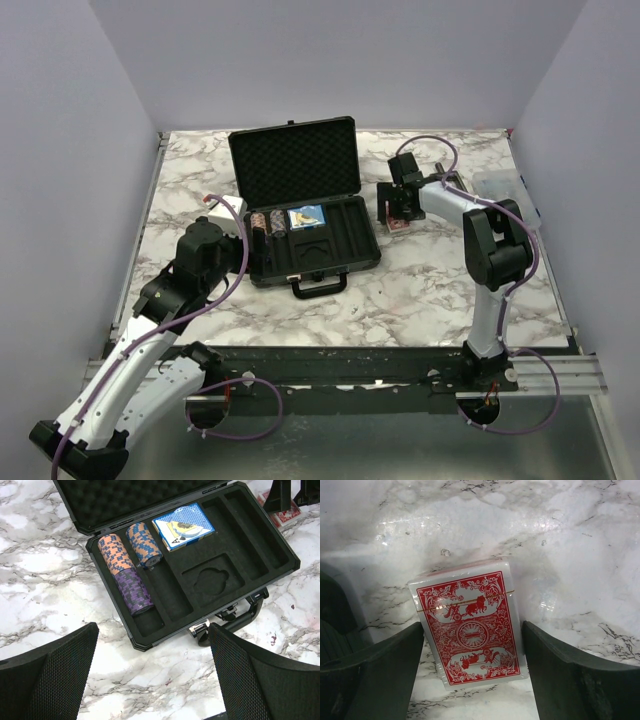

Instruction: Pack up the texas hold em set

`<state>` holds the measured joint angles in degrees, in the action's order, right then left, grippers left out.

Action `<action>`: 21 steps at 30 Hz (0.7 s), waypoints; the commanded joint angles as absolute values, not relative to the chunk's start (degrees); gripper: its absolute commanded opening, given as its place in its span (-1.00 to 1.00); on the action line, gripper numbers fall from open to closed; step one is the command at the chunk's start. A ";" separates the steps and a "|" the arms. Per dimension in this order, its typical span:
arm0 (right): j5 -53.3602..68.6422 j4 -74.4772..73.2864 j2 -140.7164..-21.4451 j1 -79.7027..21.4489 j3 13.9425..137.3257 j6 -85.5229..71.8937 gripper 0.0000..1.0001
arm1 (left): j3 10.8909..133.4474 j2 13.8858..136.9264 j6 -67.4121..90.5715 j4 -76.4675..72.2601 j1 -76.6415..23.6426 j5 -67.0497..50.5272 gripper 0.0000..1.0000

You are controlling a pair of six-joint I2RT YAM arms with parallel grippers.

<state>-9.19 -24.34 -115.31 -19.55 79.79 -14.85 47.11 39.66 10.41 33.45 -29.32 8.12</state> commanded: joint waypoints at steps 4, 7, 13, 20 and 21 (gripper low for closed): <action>-7.94 -28.06 -115.28 -19.64 81.81 -11.65 0.42 | 46.59 39.81 10.11 32.69 -29.18 7.56 0.82; -8.43 -28.63 -115.99 -19.62 82.51 -11.43 0.25 | 46.58 39.90 10.15 32.67 -29.18 7.56 0.81; -8.26 -30.72 -114.68 -19.72 84.81 -11.58 0.01 | 46.58 39.67 10.11 32.69 -29.18 7.65 0.81; -3.63 -31.26 -106.73 -20.52 85.47 -10.43 -0.01 | 46.61 39.68 10.12 32.70 -29.21 7.47 0.82; -2.26 -31.14 -105.74 -20.89 85.28 -10.05 -0.01 | 46.60 39.69 10.12 32.70 -29.20 7.51 0.81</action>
<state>-7.11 -30.52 -112.64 -19.75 83.59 -11.79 47.11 39.81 10.41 33.45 -29.32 8.12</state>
